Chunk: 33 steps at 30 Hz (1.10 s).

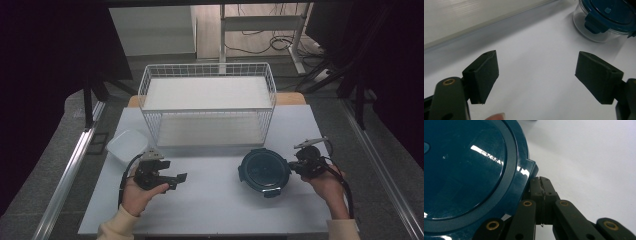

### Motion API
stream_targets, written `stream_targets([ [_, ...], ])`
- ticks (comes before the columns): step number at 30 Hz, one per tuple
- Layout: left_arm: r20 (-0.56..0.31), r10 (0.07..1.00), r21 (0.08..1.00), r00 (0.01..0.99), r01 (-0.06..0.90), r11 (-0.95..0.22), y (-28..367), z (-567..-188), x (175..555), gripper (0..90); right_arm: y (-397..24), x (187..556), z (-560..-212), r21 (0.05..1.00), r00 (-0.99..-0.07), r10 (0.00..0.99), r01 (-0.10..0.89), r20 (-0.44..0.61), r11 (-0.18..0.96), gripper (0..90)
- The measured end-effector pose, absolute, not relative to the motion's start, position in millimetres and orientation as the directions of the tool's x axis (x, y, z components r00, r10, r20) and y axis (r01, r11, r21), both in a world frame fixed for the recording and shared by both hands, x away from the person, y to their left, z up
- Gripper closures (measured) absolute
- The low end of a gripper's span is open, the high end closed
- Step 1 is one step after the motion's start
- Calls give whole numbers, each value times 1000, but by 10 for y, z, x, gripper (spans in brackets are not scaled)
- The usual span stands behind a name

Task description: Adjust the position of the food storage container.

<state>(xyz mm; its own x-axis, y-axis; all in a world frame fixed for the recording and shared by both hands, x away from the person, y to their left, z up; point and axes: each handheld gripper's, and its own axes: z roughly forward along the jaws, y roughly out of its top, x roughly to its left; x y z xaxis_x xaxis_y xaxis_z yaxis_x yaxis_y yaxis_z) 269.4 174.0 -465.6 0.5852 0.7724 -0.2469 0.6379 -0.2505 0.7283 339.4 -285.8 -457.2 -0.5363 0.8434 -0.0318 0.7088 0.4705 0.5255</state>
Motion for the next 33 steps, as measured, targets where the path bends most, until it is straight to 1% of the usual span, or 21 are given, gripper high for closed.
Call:
stream_targets([
  [7,-246,773,728,585,638,-251,1741,-4660,2697,184,-2782,3383,-4564,535,-560,828,697,-10,478,894],
  [29,-244,774,727,584,639,-253,1734,-4660,2695,185,-2583,3329,-4568,525,-608,793,687,38,502,894],
  [33,-246,774,726,583,640,-252,1718,-4661,2694,185,-2520,3306,-4566,521,-617,786,679,24,517,894],
])
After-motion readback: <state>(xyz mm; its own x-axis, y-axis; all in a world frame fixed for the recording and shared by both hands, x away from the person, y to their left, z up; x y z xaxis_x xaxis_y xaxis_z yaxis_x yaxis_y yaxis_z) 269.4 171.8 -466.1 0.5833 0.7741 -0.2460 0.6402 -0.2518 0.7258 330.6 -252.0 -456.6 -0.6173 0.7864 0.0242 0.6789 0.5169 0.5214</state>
